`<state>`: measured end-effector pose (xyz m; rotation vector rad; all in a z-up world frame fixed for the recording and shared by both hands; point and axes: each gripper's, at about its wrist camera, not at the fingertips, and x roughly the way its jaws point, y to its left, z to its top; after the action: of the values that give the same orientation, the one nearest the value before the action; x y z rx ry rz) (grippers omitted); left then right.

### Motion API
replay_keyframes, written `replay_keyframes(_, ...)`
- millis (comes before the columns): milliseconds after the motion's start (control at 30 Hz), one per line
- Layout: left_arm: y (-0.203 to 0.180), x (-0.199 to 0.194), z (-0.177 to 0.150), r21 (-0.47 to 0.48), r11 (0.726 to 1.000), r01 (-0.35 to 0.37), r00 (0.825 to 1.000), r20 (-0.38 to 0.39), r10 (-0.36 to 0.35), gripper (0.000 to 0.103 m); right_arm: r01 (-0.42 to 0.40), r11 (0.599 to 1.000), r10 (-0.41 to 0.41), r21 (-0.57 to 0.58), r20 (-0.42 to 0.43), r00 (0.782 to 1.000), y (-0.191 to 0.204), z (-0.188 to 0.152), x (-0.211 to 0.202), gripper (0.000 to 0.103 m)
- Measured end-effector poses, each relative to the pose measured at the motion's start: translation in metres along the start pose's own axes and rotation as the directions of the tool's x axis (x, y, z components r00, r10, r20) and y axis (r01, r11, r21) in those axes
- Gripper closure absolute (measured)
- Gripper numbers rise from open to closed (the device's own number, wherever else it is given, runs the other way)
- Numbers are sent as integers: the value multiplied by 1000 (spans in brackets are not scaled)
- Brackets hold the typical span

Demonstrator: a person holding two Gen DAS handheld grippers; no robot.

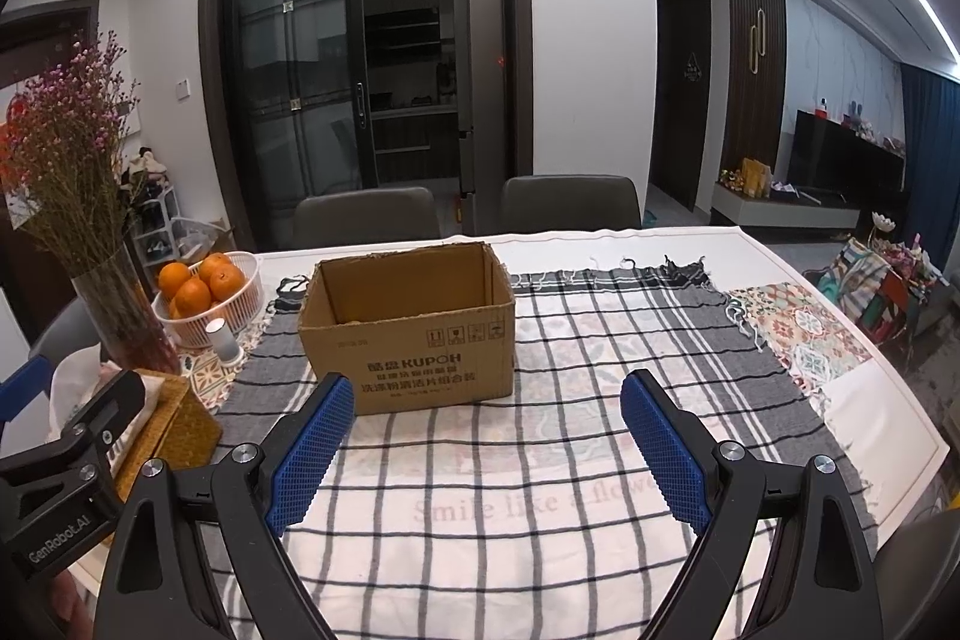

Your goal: Organize rigid objects

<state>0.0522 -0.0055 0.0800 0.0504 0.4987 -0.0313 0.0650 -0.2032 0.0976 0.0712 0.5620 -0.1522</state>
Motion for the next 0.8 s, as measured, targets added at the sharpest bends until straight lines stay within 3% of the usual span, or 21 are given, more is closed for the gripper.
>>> replay_keyframes(800, -1, 2, -1, 6, 1000, 4, 1000, -5, -4, 0, 0, 1000, 0, 1, 3, 1000, -1, 2, -1, 11)
